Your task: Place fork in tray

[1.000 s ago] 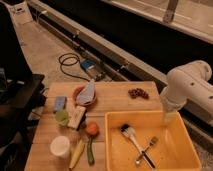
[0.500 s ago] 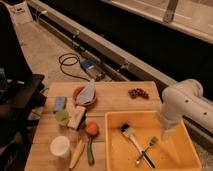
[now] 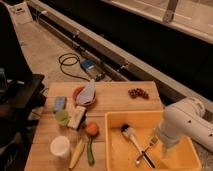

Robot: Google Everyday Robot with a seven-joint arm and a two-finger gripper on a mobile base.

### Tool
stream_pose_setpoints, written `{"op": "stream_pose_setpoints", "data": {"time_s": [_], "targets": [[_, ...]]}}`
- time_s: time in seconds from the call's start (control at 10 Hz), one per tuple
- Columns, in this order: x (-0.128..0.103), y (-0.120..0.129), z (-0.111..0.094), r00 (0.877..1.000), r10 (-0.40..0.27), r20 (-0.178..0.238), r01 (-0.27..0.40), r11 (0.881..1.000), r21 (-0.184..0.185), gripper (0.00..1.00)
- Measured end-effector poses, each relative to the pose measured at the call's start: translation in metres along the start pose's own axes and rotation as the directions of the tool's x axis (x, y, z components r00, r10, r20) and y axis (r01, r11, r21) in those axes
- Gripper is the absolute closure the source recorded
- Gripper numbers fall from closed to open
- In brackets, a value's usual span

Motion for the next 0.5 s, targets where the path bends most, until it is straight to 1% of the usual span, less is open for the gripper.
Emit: {"op": "stream_pose_setpoints", "data": {"time_s": [0.1,0.3,0.4,0.5], "targets": [[0.002,-0.002,0.000,1.000,0.004,0.005,-0.004,1.000,0.001,0.35],[0.007,-0.003,0.012,1.000,0.011,0.025,-0.011,1.000,-0.016,0.35],[0.011,-0.004,0.031,0.999,0.012,0.035,-0.011,0.999,-0.031,0.35],[0.014,-0.007,0.048,0.999,0.016,0.042,-0.015,0.999,-0.035,0.35]]}}
